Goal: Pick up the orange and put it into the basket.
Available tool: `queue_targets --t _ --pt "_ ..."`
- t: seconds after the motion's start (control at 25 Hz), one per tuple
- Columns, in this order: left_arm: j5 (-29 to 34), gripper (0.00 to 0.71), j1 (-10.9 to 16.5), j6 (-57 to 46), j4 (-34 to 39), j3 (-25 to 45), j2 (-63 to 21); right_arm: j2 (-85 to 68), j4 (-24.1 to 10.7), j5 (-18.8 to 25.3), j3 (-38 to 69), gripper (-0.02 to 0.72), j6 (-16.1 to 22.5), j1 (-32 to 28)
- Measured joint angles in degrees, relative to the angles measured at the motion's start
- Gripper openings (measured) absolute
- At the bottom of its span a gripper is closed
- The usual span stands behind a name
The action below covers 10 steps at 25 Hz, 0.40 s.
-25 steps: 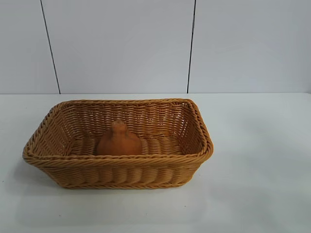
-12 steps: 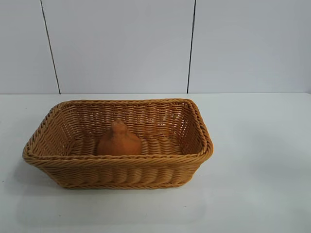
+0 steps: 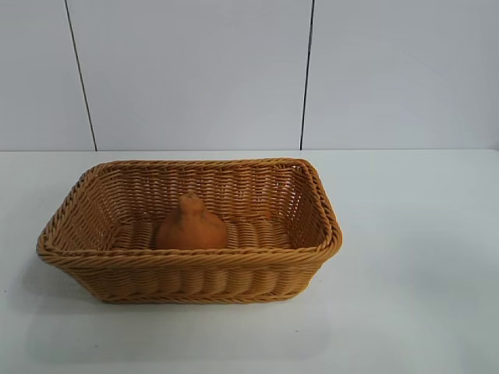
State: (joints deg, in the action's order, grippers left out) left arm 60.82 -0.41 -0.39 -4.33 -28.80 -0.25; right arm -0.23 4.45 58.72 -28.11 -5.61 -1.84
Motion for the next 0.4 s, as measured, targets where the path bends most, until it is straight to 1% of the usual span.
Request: queue_targets --t 0.2,0.4 --pt "0.0 0.673 0.0 0.0 0.0 0.0 0.0 -0.12 0.19 0.04 0.0 0.694 0.0 2.58" --pt "0.0 0.673 0.0 0.0 0.0 0.0 0.0 -0.12 0.19 0.04 0.0 0.694 -0.04 3.06"
